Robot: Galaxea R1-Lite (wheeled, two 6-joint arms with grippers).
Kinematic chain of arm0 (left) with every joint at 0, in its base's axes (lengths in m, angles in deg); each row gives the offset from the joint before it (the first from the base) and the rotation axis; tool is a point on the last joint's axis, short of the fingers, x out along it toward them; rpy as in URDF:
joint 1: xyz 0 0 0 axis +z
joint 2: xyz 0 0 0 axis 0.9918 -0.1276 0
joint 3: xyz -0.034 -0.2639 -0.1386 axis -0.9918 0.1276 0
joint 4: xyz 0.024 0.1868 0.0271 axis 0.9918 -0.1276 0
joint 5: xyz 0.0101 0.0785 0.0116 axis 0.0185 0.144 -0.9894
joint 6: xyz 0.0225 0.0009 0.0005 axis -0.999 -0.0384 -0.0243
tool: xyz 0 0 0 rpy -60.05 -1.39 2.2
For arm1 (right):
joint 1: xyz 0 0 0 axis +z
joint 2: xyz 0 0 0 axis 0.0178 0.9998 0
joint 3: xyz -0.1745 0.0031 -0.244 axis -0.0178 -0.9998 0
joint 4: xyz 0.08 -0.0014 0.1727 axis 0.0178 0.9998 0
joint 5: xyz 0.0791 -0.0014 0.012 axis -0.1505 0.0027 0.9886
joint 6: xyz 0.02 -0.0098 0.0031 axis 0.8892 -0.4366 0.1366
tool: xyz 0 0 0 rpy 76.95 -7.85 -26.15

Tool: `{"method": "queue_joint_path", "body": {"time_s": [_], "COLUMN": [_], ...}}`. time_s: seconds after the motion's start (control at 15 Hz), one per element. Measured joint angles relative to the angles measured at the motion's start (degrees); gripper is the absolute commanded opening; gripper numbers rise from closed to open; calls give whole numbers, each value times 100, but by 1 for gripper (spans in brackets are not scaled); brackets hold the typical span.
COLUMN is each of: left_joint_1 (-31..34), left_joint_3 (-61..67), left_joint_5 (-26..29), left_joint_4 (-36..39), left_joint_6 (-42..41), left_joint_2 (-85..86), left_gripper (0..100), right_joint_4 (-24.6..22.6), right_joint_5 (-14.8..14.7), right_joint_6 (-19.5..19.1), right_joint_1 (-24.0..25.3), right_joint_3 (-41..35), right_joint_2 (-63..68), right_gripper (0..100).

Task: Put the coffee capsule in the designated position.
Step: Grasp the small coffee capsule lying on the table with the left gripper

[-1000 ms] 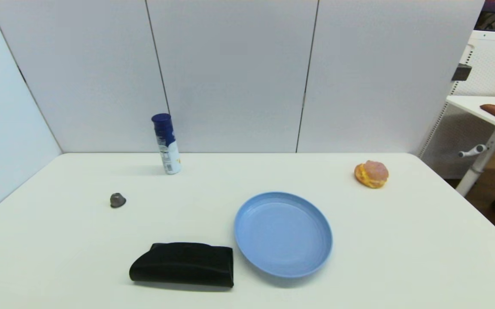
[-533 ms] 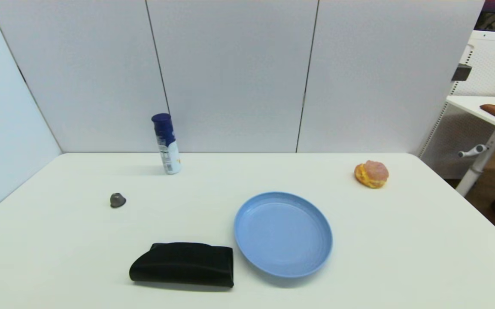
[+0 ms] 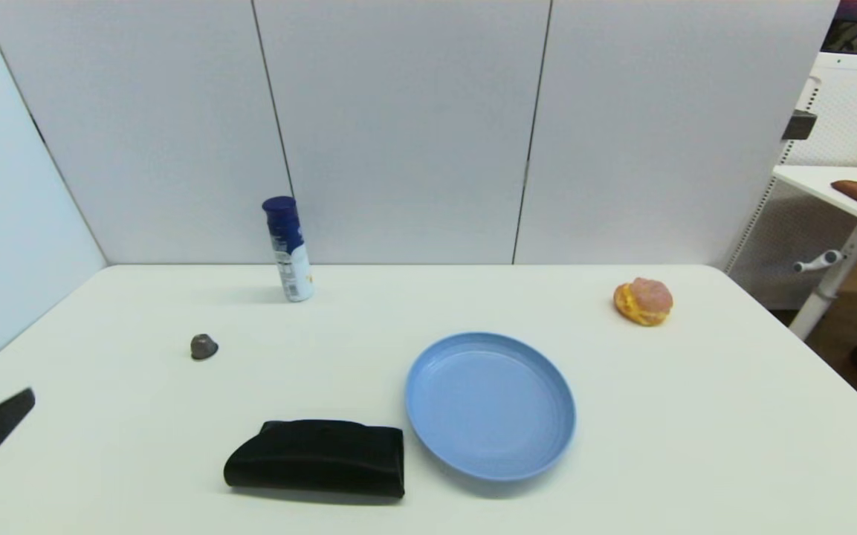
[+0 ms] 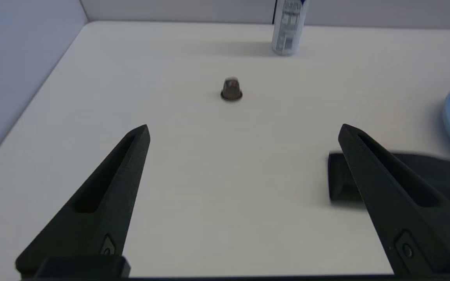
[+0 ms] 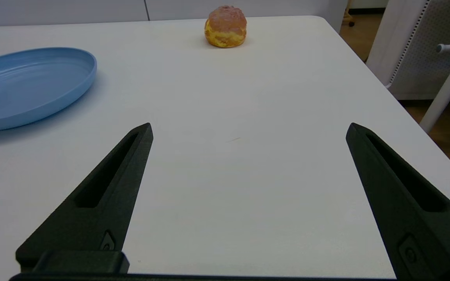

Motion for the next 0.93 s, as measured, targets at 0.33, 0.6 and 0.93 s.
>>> {"method": "queue_joint_path", "body": {"time_s": [0.33,0.6,0.93], "left_joint_1": [-46,-145,-202], "left_joint_3": [-2587,-4937,-6470], "left_joint_5": [13,13,-2], "left_joint_4": [-608,-2622,-4765], "left_joint_6": [-30,-41,-102], "left_joint_2": [-2850,-4743,-6300], "left_gripper": [100,100,100], "right_joint_4": [2,2,0], "right_joint_5": [0,0,0], "right_joint_6": [0,-2,-2], "right_joint_1": [0,0,0], "right_joint_3": [0,0,0], "right_joint_2": [0,0,0], "right_gripper": [100,100,100]}}
